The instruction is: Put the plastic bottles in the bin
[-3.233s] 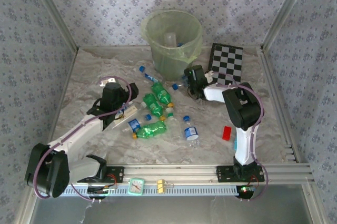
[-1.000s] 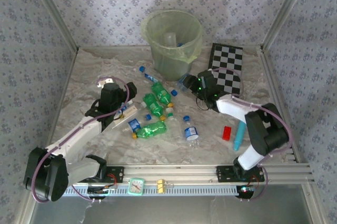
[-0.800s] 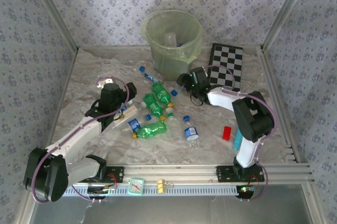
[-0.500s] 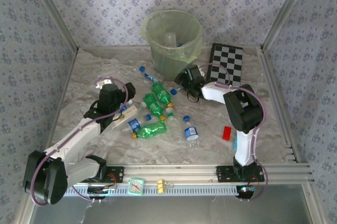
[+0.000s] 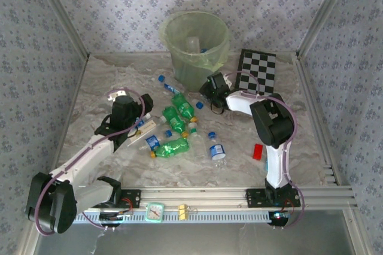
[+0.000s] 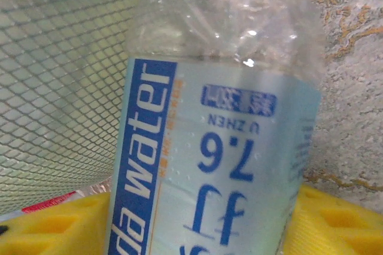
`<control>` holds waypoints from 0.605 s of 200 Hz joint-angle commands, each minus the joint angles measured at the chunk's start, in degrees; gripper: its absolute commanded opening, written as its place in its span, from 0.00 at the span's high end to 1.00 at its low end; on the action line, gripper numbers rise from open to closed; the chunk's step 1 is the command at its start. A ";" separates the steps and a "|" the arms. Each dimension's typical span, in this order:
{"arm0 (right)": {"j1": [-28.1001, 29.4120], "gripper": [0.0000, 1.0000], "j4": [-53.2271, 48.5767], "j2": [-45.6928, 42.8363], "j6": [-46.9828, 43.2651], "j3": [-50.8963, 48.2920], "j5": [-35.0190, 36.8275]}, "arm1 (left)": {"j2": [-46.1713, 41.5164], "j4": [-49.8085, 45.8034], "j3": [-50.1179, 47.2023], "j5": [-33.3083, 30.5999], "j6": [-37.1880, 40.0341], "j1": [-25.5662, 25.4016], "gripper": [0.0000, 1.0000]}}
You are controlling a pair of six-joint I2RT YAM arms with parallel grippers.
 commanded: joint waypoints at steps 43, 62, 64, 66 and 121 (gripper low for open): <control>-0.62 0.55 2.34 -2.34 1.05 -8.74 0.00 | -1.65 -0.29 0.13 -0.72 0.55 0.37 0.00; -0.61 0.56 2.75 -4.45 0.21 -10.59 -0.65 | -2.09 -0.38 0.18 -0.73 0.48 0.38 0.00; -0.63 0.55 2.73 -4.69 0.14 -10.70 -0.77 | -2.17 -0.39 0.14 -0.74 0.48 0.36 0.00; -0.59 0.56 2.69 -4.88 -0.01 -10.82 -0.82 | -2.25 -0.41 0.13 -0.81 0.48 0.37 0.00; -0.55 0.43 -3.05 -8.52 -2.27 -12.00 -1.52 | -2.63 -0.51 0.49 -0.54 0.31 0.38 0.00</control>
